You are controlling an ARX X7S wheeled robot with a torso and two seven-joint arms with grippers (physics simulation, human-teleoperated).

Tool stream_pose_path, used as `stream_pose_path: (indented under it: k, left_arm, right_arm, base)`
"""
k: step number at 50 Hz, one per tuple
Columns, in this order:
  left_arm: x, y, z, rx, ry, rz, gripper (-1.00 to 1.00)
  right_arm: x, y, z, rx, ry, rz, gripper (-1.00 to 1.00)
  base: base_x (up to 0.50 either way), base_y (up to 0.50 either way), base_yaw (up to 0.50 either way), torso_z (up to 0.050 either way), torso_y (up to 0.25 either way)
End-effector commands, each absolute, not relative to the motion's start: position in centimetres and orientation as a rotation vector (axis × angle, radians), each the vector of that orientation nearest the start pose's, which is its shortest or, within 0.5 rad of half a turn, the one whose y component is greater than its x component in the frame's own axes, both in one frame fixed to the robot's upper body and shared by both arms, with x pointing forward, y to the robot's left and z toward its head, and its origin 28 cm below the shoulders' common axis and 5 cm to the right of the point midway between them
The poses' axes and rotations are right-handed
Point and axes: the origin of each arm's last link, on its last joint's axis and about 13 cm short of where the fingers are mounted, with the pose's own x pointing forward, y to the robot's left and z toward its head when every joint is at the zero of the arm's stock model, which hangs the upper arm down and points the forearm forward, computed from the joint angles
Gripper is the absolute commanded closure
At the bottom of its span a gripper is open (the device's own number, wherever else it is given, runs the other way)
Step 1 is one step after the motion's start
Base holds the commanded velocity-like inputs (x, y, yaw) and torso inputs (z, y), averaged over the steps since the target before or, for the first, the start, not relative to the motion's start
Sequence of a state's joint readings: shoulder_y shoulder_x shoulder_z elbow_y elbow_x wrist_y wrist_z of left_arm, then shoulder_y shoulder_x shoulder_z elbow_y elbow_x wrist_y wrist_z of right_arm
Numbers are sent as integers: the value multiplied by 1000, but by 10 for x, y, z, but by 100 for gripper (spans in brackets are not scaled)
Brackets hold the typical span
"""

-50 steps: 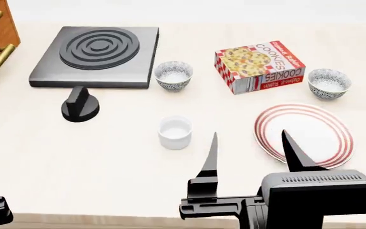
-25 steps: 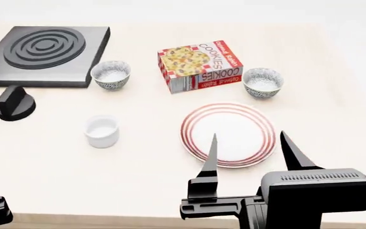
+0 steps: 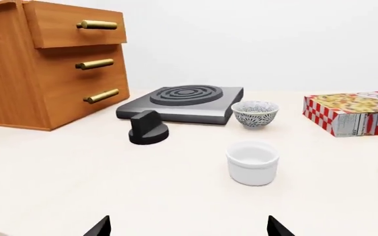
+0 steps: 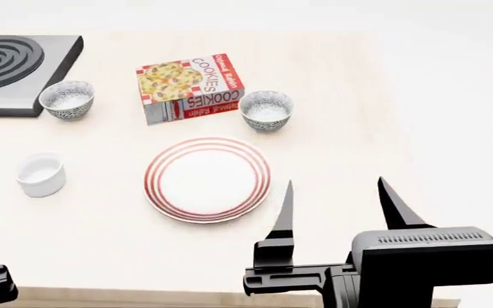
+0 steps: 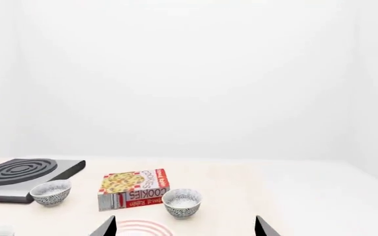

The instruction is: Pick the akita bowl next to the plate and place it on the plate.

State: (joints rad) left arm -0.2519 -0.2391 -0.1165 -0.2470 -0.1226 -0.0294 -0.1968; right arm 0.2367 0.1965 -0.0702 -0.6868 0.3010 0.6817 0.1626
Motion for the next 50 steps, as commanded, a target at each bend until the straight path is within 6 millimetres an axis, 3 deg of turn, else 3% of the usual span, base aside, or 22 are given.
stream_pose_path:
  k: [1, 8, 50]
  left_arm:
    - [263, 300, 32, 83, -9, 367, -100]
    - [263, 299, 32, 85, -10, 367, -100]
    - [263, 300, 32, 87, -10, 367, -100]
  right_arm:
    - [220, -100, 155, 5, -207, 94, -100]
    - [217, -99, 156, 0, -216, 135, -100]
    - [220, -98, 152, 9, -188, 136, -100]
  base:
    - [0, 0, 0, 0, 0]
    - [36, 0, 0, 0, 0]
    - [498, -4, 0, 0, 0]
